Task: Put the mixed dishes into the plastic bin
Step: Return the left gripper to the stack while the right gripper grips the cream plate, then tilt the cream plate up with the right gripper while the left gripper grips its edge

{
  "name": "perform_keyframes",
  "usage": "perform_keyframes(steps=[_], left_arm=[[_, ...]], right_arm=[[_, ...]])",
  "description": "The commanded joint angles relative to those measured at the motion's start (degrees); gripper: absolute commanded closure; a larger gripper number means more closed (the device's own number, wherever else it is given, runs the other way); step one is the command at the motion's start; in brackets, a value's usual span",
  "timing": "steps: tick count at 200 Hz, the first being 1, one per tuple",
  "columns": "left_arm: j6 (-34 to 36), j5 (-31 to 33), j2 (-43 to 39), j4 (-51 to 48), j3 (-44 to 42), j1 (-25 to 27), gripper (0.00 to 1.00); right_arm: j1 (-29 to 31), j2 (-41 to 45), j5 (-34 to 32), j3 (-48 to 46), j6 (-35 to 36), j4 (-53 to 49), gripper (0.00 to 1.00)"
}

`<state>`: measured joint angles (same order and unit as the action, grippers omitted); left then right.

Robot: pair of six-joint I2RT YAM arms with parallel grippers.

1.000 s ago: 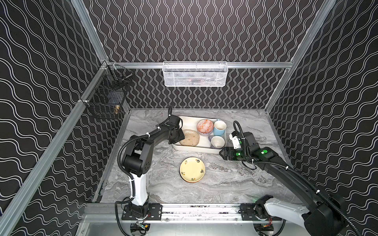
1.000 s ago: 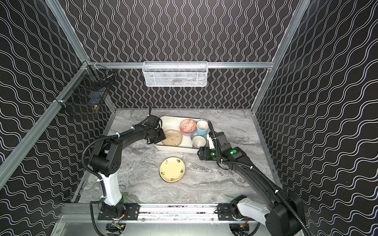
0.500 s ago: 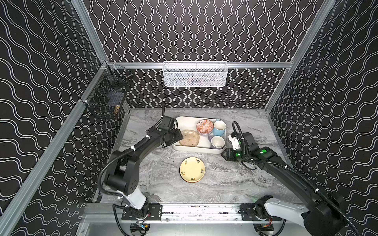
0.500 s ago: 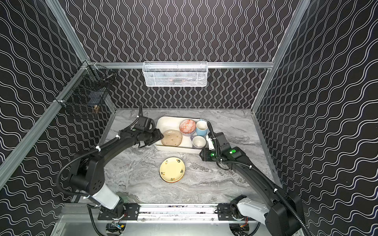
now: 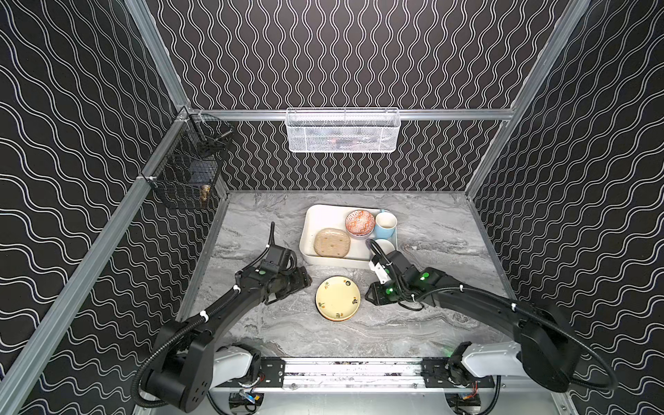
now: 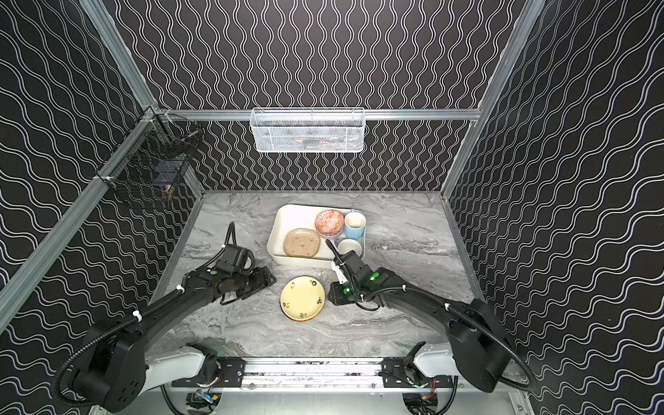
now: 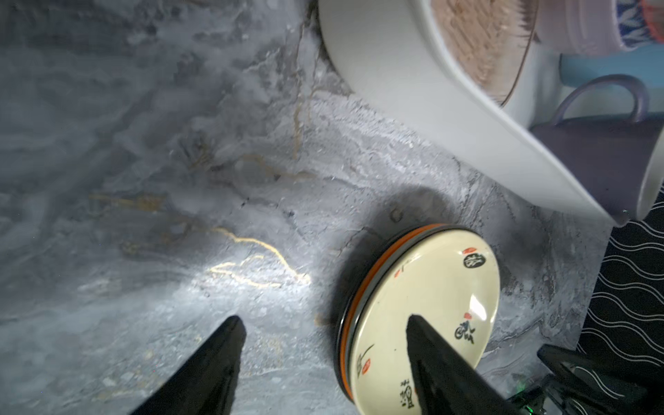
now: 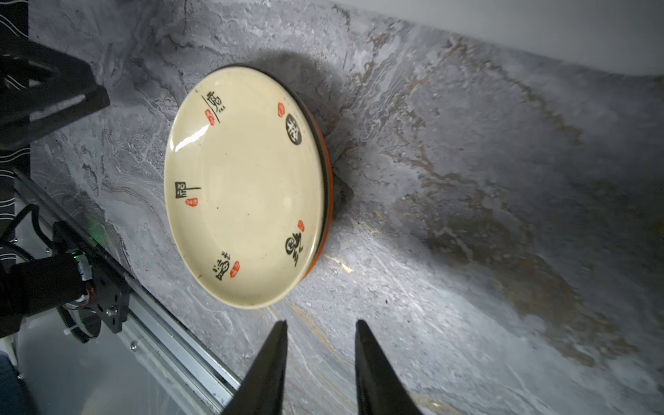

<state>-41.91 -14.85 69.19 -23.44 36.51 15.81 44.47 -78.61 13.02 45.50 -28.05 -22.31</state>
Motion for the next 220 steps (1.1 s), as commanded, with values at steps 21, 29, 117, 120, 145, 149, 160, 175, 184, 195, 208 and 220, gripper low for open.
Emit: perform_keyframes(steps=[21,29,117,120,145,149,160,175,184,195,208,220], left_arm=[[0.12,-3.12,-2.07,2.91,-4.14,0.01,0.22],[0.13,-3.31,-2.21,3.22,-4.7,0.0,0.22],[0.43,-4.9,-1.6,5.81,-6.62,0.01,0.23],[0.43,-4.92,-1.46,5.81,-6.62,0.01,0.23],[0.5,-5.14,-1.14,5.79,-6.03,0.0,0.24],[0.51,-5.13,-1.12,5.79,-5.89,0.06,0.24],[0.39,-5.18,-0.99,5.9,-5.52,-0.01,0.24],[0.35,-5.27,-0.69,6.13,-5.16,0.09,0.24],[0.4,-5.39,-0.39,6.26,-4.95,0.08,0.25],[0.36,-5.61,-0.07,6.43,-4.78,0.09,0.25],[0.27,-5.8,0.24,6.67,-4.74,0.09,0.25],[0.1,-6.12,0.39,7.05,-4.89,0.18,0.26]], right_arm=[[1.01,-4.19,1.17,1.15,-3.34,5.12,0.72],[1.06,-4.83,1.27,1.39,-3.49,5.3,0.72],[2.02,-10.8,0.47,4.02,-3.79,5.08,0.82],[2.01,-10.84,0.41,4.11,-3.74,4.99,0.83],[2.4,-11.54,-0.09,4.85,-3.45,4.57,0.87],[2.46,-11.63,-0.13,4.95,-3.28,4.55,0.88],[2.55,-12.03,-0.18,5.26,-3.08,4.34,0.88],[2.66,-12.57,0.12,5.61,-2.84,4.5,0.89],[2.64,-12.96,0.47,5.72,-2.8,4.79,0.89],[2.63,-13.56,0.95,5.9,-2.64,5.03,0.89],[2.64,-14.08,1.31,6.18,-2.37,5.13,0.89],[2.68,-14.42,1.6,6.36,-2.26,5.34,0.89]])
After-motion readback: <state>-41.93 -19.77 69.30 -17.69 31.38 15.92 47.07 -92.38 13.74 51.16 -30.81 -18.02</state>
